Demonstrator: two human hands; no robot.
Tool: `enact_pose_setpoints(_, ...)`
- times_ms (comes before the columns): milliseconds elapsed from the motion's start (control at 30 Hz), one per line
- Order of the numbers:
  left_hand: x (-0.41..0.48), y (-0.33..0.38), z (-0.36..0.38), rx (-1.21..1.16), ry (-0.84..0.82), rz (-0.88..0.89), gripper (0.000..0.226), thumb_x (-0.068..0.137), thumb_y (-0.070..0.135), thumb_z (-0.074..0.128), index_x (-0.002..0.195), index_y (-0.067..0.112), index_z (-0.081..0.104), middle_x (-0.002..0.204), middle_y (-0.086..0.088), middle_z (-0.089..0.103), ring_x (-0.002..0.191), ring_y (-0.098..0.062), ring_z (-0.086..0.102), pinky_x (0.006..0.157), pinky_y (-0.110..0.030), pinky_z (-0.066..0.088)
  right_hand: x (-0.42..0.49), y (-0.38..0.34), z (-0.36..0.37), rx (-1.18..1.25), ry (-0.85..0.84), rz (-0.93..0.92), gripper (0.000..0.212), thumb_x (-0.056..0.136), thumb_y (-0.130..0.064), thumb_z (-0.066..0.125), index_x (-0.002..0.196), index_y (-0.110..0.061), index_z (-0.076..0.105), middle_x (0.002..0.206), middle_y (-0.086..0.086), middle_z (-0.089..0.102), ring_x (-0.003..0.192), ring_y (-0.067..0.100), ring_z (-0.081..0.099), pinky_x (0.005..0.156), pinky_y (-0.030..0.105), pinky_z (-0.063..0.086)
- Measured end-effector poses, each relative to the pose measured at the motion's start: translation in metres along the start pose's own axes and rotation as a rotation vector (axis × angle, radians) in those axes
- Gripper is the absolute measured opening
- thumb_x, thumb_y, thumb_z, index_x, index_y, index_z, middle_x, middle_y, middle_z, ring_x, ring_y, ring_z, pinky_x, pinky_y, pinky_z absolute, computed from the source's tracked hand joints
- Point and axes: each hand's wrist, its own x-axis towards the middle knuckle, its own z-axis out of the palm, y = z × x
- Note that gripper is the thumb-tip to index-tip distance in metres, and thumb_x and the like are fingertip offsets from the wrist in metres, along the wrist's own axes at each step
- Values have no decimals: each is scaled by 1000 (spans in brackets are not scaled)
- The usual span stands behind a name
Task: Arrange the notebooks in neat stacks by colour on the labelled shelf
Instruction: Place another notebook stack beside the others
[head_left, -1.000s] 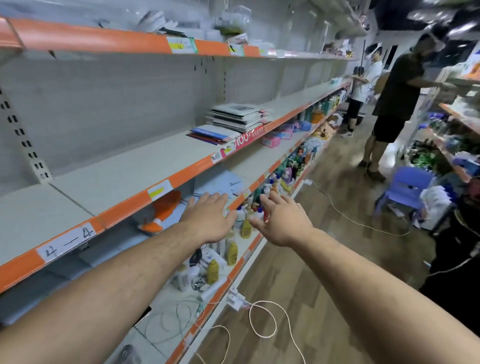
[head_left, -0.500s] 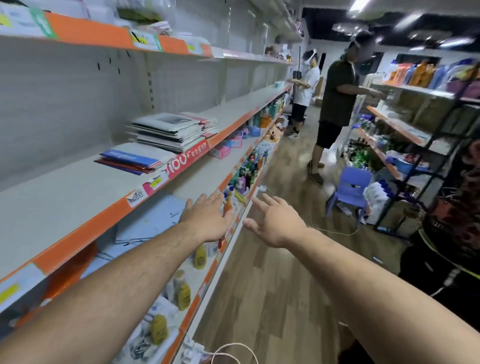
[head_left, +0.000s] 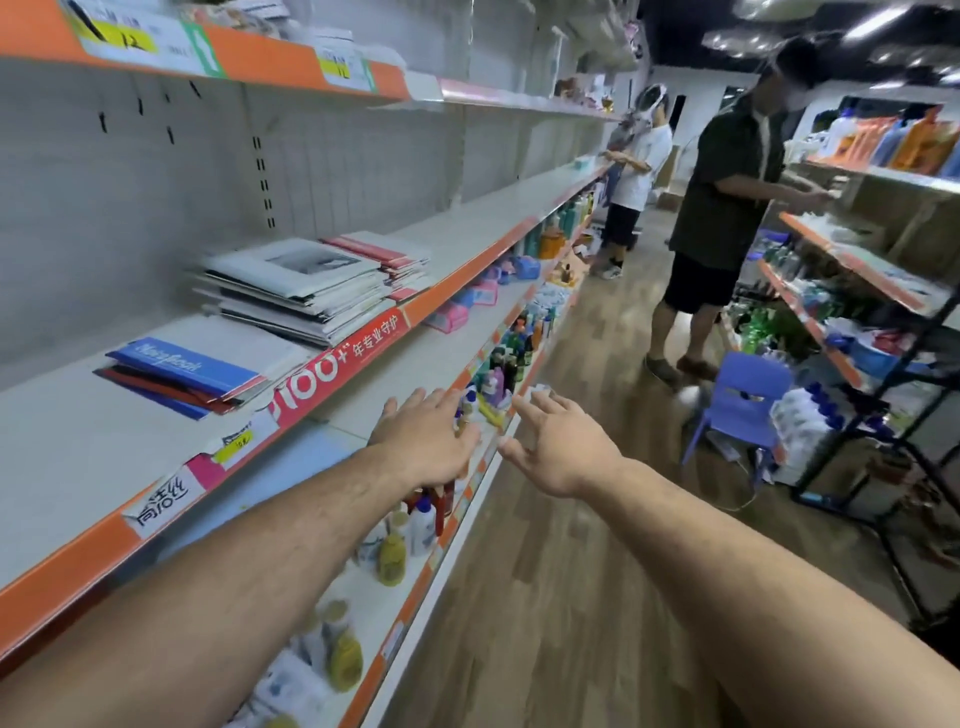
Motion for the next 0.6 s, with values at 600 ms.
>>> enact_pose_setpoints(600, 230, 23, -27, 20, 61, -376, 71, 100, 60, 22, 159, 20, 16, 165, -4, 18, 152, -26, 14, 123, -48, 12, 285, 107, -40, 92, -19, -434, 74, 99, -62, 33, 158, -20, 22, 165, 5, 18, 151, 24, 15, 122, 38, 17)
